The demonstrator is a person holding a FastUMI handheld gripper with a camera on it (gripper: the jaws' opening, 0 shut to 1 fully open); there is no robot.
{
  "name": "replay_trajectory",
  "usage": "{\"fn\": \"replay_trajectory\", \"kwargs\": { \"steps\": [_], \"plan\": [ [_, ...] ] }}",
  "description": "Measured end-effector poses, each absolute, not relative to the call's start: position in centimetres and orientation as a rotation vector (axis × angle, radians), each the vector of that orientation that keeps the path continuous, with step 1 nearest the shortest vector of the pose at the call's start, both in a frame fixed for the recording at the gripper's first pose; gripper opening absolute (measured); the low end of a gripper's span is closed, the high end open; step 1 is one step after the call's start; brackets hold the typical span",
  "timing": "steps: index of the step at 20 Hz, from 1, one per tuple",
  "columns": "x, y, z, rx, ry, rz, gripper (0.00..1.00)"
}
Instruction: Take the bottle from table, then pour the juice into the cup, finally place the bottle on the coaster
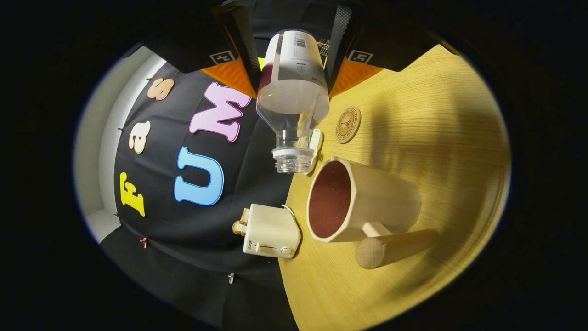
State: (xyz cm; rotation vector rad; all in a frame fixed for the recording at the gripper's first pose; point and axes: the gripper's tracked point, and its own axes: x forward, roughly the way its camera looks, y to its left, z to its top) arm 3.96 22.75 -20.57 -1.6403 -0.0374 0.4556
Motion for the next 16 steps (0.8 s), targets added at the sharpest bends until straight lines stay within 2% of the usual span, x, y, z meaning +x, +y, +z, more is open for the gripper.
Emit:
{"fn": "replay_trajectory", "kwargs": {
  "steps": [16],
  "plan": [
    [3.24, 22.72, -20.28, -1.670, -0.053, 0.482, 0.72]
  ]
}}
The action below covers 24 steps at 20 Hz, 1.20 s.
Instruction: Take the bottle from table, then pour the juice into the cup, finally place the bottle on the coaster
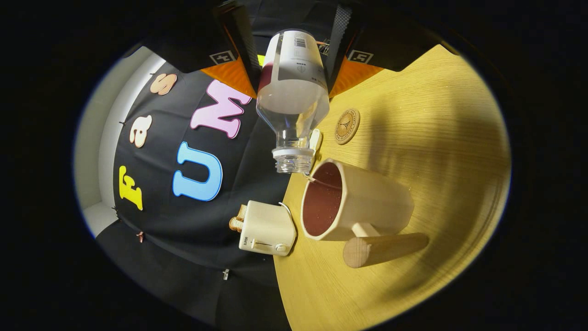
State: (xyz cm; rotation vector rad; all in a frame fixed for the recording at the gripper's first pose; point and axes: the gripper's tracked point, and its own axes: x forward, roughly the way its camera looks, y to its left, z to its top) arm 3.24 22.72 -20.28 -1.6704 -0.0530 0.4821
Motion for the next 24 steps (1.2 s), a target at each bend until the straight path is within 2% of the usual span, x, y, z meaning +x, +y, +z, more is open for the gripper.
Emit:
{"fn": "replay_trajectory", "kwargs": {
  "steps": [24],
  "plan": [
    [4.5, 24.1, -19.4, -1.733, -0.104, 0.503, 0.72]
  ]
}}
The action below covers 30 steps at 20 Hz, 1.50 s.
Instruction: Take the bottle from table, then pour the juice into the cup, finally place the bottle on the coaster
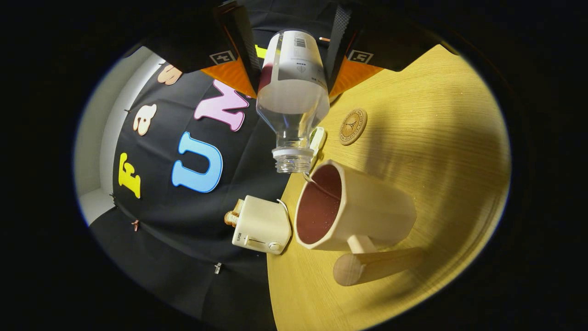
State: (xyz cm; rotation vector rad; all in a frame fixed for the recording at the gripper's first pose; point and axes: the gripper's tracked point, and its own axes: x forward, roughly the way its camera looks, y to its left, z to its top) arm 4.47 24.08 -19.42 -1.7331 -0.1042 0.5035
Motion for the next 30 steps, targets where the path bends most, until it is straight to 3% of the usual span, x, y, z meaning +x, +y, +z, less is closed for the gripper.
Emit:
{"fn": "replay_trajectory", "kwargs": {
  "steps": [30],
  "plan": [
    [5.25, 24.64, -18.71, -1.836, -0.195, 0.517, 0.72]
  ]
}}
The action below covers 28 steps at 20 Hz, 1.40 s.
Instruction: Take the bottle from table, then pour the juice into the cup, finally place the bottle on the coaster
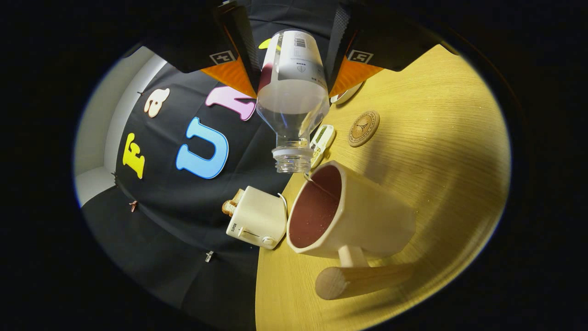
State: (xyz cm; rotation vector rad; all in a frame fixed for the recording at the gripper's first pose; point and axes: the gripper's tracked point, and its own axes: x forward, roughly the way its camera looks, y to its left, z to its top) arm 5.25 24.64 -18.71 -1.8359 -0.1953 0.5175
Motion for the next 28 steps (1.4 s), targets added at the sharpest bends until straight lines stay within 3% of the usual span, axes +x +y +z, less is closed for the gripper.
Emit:
{"fn": "replay_trajectory", "kwargs": {
  "steps": [28],
  "plan": [
    [4.5, 27.4, -16.4, -2.021, -0.463, 0.538, 0.72]
  ]
}}
